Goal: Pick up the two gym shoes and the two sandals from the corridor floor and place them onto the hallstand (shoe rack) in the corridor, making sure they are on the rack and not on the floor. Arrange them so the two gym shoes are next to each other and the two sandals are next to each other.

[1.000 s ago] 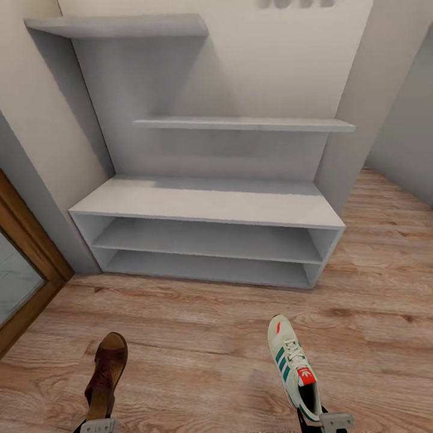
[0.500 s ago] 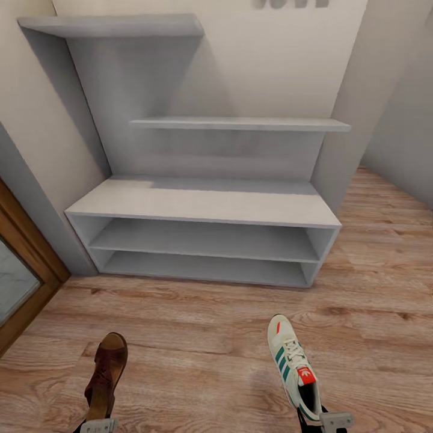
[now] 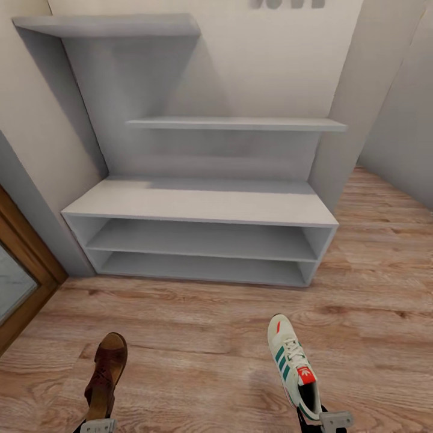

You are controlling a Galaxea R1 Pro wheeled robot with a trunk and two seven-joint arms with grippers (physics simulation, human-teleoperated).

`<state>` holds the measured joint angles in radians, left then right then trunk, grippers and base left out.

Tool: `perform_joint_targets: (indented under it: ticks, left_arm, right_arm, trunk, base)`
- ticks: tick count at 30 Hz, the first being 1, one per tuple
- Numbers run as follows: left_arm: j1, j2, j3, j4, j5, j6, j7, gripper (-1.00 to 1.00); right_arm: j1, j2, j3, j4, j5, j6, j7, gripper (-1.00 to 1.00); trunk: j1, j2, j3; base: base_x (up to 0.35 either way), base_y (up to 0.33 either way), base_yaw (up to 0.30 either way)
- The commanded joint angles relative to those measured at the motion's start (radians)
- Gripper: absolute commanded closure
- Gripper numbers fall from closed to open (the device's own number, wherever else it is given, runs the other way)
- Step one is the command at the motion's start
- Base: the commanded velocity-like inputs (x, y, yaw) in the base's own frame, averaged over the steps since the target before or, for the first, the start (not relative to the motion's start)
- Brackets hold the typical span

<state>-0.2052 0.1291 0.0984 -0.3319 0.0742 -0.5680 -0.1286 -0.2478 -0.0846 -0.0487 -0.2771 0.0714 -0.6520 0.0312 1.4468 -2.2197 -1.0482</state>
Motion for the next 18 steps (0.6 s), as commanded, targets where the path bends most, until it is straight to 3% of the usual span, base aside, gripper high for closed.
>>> perform_joint_targets:
  ticks: [1, 7, 14, 18]
  left_arm:
    - [0.000, 0.000, 0.004, 0.001, 0.004, -0.002, -0.010, 1.00]
    - [0.000, 0.000, 0.004, 0.001, 0.003, -0.002, -0.010, 1.00]
    - [-0.001, 0.000, 0.007, -0.003, -0.001, 0.006, -0.009, 1.00]
    - [-0.013, 0.005, 0.006, -0.004, 0.000, 0.045, 0.017, 1.00]
  right_arm:
    - [-0.001, 0.000, -0.006, 0.001, 0.007, -0.003, 0.003, 1.00]
    - [-0.001, 0.000, -0.006, 0.001, 0.007, -0.003, 0.003, 1.00]
    - [0.000, 0.000, -0.007, 0.001, 0.007, -0.003, 0.003, 1.00]
    - [-0.001, 0.000, -0.007, 0.001, 0.008, -0.003, 0.003, 1.00]
  trunk:
    - [0.000, 0.000, -0.001]
    - [0.000, 0.000, -0.001]
    - [0.000, 0.000, -0.001]
    - [0.000, 0.000, -0.001]
  base:
    - [0.000, 0.000, -0.199]
    - [0.046, 0.065, -0.247]
    - [0.111, 0.258, -0.268]
    - [0.107, 0.245, -0.141]
